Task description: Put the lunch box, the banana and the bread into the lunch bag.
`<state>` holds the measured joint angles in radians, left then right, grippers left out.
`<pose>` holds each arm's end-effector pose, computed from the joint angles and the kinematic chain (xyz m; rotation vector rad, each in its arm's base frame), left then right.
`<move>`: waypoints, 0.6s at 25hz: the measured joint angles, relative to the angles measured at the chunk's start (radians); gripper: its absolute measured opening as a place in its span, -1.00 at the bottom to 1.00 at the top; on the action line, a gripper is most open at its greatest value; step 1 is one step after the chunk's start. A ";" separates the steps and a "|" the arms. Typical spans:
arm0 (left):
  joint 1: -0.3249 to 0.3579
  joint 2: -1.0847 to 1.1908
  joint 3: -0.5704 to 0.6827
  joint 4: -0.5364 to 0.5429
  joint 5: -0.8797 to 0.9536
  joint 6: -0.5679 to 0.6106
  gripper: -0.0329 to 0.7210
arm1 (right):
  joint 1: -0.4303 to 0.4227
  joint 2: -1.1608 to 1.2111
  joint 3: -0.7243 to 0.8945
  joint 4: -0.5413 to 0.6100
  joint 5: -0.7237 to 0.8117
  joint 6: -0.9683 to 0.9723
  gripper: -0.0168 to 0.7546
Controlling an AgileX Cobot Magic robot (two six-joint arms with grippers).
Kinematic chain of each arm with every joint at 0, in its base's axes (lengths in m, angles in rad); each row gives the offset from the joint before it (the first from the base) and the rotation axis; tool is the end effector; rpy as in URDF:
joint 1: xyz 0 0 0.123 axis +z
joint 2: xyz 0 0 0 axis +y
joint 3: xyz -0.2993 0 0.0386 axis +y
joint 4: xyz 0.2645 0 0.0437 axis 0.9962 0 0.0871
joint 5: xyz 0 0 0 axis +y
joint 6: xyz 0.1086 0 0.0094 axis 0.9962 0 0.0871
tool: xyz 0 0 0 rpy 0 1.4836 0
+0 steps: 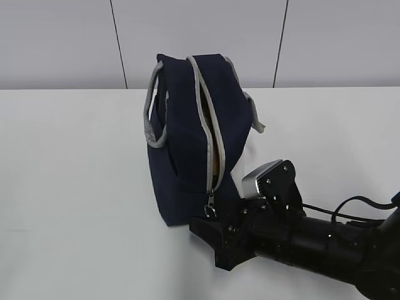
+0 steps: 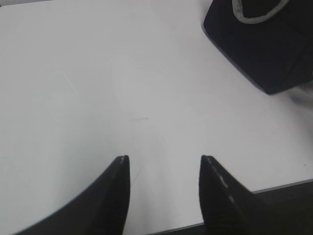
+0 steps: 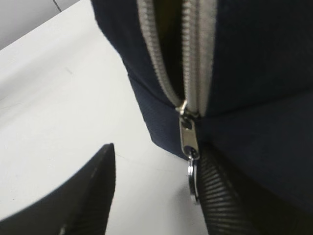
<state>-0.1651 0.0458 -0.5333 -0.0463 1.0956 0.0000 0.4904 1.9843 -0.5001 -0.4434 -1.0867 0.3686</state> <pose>0.0096 -0.0061 0.2835 0.1755 2.0872 -0.1558 0.2598 0.1856 0.0868 -0.5971 1.8879 0.7982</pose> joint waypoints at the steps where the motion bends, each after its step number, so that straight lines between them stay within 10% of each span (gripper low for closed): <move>1: 0.000 0.000 0.000 0.000 0.000 0.000 0.02 | 0.000 0.002 0.000 0.000 0.002 0.000 0.10; 15: 0.000 0.000 0.000 0.000 0.000 0.000 0.02 | 0.000 0.021 0.000 0.044 0.009 0.000 -0.12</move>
<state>-0.1651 0.0458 -0.5333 -0.0463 1.0956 0.0000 0.4904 2.0053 -0.5001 -0.3990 -1.0782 0.3686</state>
